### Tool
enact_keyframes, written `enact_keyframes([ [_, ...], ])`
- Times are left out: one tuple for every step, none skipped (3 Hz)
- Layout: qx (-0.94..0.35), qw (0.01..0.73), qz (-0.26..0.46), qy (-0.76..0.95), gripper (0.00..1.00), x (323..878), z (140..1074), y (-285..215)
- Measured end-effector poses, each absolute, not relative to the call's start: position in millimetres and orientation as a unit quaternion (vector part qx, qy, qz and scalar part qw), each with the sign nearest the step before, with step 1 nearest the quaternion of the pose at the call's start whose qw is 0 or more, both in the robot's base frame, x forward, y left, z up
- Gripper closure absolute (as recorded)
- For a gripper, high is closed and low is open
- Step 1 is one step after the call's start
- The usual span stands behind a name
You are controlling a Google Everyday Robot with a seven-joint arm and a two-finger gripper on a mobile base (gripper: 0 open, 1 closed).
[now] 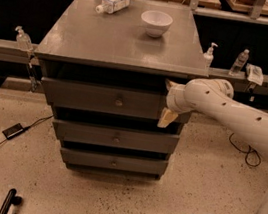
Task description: Open top drawer
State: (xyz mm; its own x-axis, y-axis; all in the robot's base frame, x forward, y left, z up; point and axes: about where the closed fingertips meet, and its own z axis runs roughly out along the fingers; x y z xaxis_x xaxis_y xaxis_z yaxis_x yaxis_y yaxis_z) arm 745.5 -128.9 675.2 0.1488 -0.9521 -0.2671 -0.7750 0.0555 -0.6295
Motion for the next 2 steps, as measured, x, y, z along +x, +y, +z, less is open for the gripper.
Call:
enact_keyframes([
  [-0.682, 0.334, -0.117, 0.640, 0.00, 770.2, 667.5, -135.7],
  [-0.689, 0.319, -0.080, 0.646, 0.23, 785.4, 651.3, -141.2],
])
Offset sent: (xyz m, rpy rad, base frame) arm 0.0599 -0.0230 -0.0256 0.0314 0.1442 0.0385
